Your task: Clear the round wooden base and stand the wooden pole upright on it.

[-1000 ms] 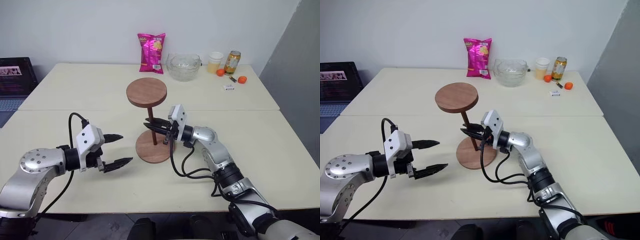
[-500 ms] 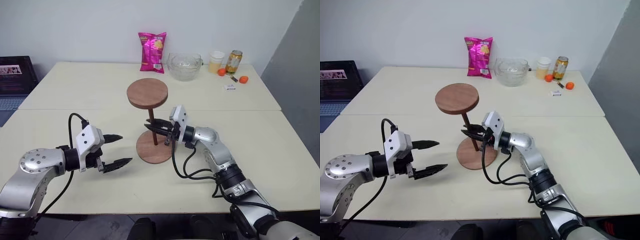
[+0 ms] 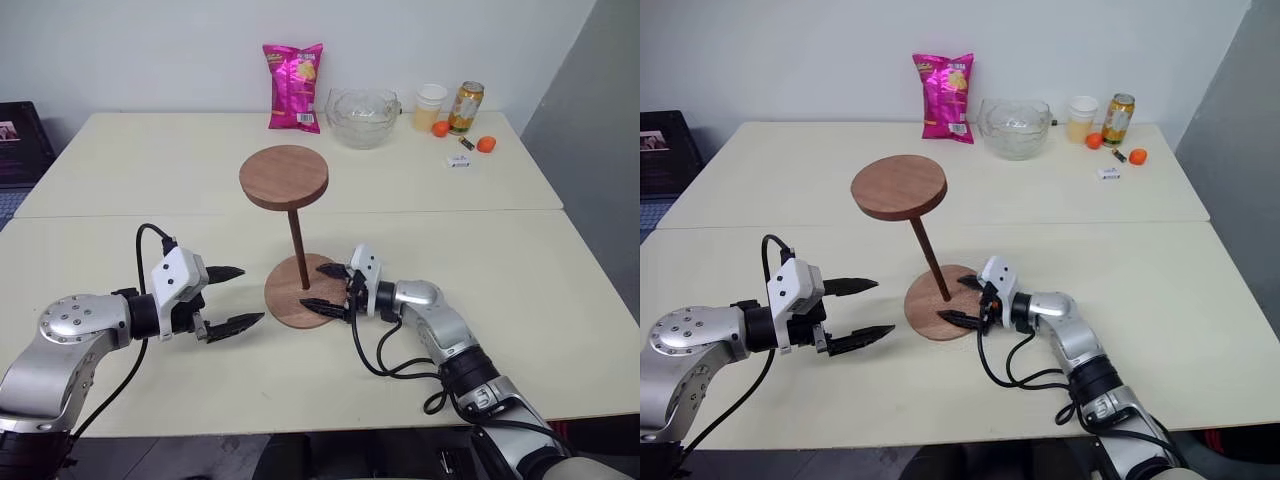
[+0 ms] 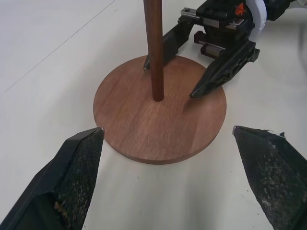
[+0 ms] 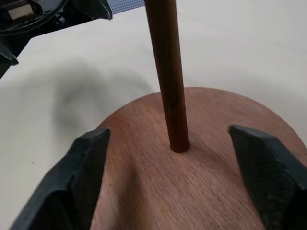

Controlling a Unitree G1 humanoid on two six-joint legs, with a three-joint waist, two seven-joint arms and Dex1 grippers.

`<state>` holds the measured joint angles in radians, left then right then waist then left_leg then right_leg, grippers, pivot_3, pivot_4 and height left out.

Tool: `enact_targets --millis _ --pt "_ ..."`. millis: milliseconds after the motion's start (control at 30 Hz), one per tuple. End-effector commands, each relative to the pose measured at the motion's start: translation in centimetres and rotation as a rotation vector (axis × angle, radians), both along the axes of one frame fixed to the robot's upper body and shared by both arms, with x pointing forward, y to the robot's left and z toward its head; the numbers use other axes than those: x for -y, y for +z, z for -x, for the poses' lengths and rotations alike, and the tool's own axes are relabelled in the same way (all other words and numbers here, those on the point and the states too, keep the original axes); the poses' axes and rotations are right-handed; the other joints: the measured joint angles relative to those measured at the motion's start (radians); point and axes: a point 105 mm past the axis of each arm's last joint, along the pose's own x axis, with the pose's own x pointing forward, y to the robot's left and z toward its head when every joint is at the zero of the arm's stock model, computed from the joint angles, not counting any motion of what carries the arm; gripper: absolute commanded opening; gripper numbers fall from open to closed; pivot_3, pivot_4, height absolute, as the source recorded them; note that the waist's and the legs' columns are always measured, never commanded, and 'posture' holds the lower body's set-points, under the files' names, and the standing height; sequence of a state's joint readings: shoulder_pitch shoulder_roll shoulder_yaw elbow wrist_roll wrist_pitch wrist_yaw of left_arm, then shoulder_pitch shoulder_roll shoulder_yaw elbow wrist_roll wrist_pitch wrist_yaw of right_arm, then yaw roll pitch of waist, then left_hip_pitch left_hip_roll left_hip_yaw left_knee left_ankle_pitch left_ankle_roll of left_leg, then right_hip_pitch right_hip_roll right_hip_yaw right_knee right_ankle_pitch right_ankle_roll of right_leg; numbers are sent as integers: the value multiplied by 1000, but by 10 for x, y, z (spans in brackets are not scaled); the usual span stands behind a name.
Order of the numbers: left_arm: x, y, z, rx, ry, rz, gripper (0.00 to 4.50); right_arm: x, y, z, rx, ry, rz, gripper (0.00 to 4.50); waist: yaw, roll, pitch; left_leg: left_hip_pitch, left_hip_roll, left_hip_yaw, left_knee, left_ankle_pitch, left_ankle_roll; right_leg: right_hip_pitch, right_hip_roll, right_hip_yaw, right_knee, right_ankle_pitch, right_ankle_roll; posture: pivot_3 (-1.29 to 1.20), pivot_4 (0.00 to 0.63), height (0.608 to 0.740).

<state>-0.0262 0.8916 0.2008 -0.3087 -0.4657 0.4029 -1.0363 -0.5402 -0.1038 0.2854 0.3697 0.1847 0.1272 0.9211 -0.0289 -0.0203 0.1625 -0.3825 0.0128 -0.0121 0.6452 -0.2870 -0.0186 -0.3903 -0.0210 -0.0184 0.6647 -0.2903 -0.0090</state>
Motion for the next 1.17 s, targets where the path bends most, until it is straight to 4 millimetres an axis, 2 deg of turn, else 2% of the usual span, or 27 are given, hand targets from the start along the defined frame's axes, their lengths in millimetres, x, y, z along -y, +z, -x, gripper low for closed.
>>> enact_targets --millis 33,333,433,600,733,867,1000,1167 --pt "5 12 0 51 -25 -3 4500 -1 16 4 43 26 -41 4490 0 0 0 0 0 0 0 0 0 0 0 0 0 0 0 0 150 740" --pt "3 23 -3 110 13 20 4500 12 26 6 117 41 23 4490 0 0 0 0 0 0 1 0 0 1 0 0 0 0 0 0 150 740" --pt "-8 17 -2 71 88 -69 4500 33 31 1 175 8 88 4490 0 0 0 0 -1 0 1 0 0 1 0 0 0 0 0 0 150 740" --pt "-17 12 9 48 89 -154 4500 73 38 2 201 -9 190 4490 1 0 1 0 -1 0 1 0 0 1 0 0 0 0 0 0 150 740" --pt "-23 17 11 61 103 -152 4500 106 49 6 242 -4 274 4490 4 0 2 0 -1 0 1 0 0 1 0 0 0 0 0 0 150 740" --pt "-40 30 9 86 164 -142 4500 139 72 18 223 11 299 4490 5 2 4 1 -1 0 1 0 0 1 1 0 1 0 0 0 150 740" --pt "-44 33 8 92 172 -144 4500 152 81 27 203 24 317 4490 6 1 4 1 -1 0 1 0 0 2 1 0 0 0 0 0 150 740" --pt "-39 32 6 87 139 -141 4500 154 84 31 204 17 316 4490 3 1 4 1 0 0 1 0 0 2 1 0 1 0 0 0 150 740"
